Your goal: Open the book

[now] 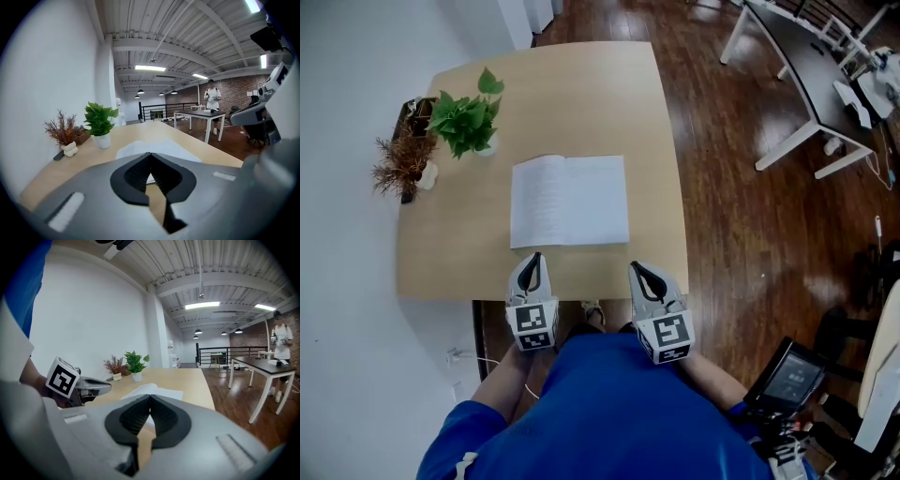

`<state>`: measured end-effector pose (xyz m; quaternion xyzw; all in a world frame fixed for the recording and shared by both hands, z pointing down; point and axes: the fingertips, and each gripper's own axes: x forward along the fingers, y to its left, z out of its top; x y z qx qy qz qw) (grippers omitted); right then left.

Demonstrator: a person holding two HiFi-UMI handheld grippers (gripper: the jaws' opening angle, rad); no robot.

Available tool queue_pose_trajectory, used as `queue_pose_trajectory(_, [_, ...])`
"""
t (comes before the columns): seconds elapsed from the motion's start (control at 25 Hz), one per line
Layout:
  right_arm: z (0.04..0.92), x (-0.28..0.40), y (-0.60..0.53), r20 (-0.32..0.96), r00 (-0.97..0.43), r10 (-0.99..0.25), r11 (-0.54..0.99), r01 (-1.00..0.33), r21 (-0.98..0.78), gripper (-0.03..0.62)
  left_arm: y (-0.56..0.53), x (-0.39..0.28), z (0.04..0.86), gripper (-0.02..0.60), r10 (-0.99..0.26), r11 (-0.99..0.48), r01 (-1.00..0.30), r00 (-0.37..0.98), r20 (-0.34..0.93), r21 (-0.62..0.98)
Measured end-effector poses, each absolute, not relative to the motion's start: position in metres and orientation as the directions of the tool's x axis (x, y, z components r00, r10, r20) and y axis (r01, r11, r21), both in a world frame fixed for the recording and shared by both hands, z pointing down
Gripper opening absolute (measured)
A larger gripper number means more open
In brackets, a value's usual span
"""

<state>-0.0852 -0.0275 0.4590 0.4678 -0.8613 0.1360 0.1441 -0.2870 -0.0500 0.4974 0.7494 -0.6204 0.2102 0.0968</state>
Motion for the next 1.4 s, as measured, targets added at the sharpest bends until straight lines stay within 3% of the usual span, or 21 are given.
queue_pose_trajectory(0.64, [0.455, 0.013, 0.091, 0.345, -0.573, -0.743, 0.569, -0.813, -0.124, 0.003, 0.085, -0.167, 0.477, 0.006, -0.897, -0.222, -0.970, 0.164, 0.410, -0.099])
queue_pose_trajectory(1.4, [0.434, -0.020, 0.151, 0.318, -0.595, -0.739, 0.593, -0.797, -0.112, 0.003, 0.158, -0.165, 0.443, 0.006, -0.906, -0.287, -0.955, 0.246, 0.343, -0.073])
